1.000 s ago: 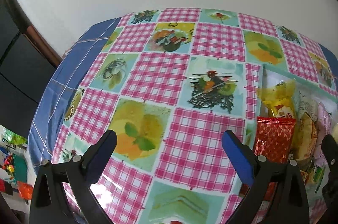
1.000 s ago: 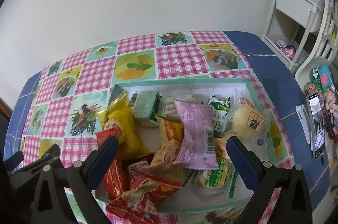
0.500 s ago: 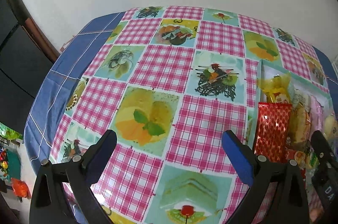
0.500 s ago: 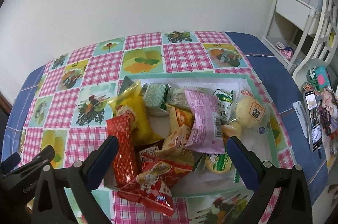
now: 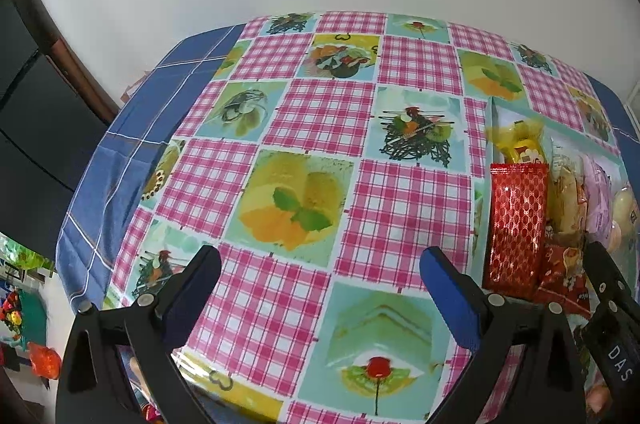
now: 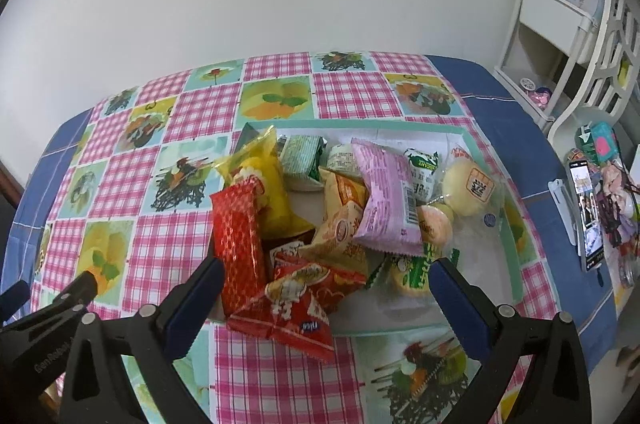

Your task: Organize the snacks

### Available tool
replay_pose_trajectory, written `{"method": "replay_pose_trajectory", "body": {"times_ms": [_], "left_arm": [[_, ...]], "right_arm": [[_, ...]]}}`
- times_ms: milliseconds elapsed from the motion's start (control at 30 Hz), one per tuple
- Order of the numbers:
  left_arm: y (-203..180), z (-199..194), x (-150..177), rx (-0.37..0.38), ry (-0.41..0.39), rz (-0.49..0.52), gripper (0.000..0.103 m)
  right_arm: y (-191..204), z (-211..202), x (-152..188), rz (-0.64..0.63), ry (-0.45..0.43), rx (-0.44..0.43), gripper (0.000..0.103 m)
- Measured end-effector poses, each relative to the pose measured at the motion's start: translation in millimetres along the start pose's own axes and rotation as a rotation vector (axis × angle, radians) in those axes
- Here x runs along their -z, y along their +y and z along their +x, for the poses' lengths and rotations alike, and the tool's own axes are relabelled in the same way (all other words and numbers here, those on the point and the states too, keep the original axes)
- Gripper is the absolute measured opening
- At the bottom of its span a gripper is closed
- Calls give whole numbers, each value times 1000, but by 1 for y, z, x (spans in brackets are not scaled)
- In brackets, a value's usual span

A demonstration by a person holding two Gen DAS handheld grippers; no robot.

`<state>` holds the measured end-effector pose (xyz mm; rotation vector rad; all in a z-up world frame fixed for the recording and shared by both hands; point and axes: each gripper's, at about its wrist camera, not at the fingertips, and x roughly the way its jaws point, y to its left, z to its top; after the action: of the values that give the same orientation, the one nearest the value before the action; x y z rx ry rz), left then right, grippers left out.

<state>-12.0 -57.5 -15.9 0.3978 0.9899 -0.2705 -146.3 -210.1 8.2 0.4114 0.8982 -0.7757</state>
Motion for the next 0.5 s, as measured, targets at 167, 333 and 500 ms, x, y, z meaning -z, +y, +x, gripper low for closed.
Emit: {"method": "replay_pose_trajectory", "body": {"times_ms": [167,333,500], "left_arm": [[5,-4,6,-8,-5,0,100],[10,-6,11,-10,-6,-9,100],[13,-7,14,-14,-10,-12,100]], "right_arm": [[-3,-5,6,6,-4,-2,103],[-6,-9,12,14,0,-10,103],[-4,-12,17,-2,7,-16,103]]}}
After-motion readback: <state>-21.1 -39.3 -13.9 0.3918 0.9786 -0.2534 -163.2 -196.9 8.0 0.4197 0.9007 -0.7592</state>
